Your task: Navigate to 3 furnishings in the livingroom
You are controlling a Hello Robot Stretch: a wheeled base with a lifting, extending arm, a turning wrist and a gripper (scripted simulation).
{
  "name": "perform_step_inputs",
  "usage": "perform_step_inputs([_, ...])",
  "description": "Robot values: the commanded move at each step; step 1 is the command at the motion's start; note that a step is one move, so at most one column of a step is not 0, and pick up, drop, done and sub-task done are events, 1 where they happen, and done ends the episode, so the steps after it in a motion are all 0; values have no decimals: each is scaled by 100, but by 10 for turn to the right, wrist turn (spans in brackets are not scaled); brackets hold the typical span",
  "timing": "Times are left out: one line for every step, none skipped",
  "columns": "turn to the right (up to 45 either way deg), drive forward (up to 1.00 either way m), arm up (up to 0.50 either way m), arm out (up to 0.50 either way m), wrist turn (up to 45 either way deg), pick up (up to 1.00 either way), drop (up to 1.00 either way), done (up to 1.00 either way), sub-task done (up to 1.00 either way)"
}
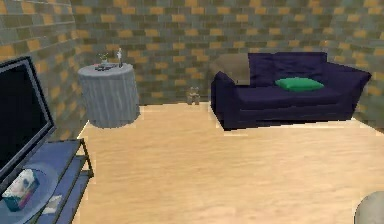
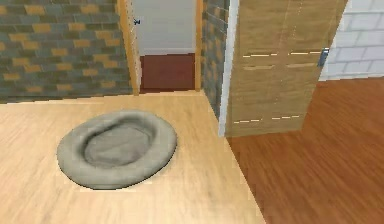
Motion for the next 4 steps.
perform_step_inputs([0,100,0,0,0,0,0,0,0])
perform_step_inputs([0,65,0,0,0,0,0,0,0])
perform_step_inputs([420,0,0,0,0,0,0,0,0])
perform_step_inputs([0,0,0,0,0,0,0,0,100])
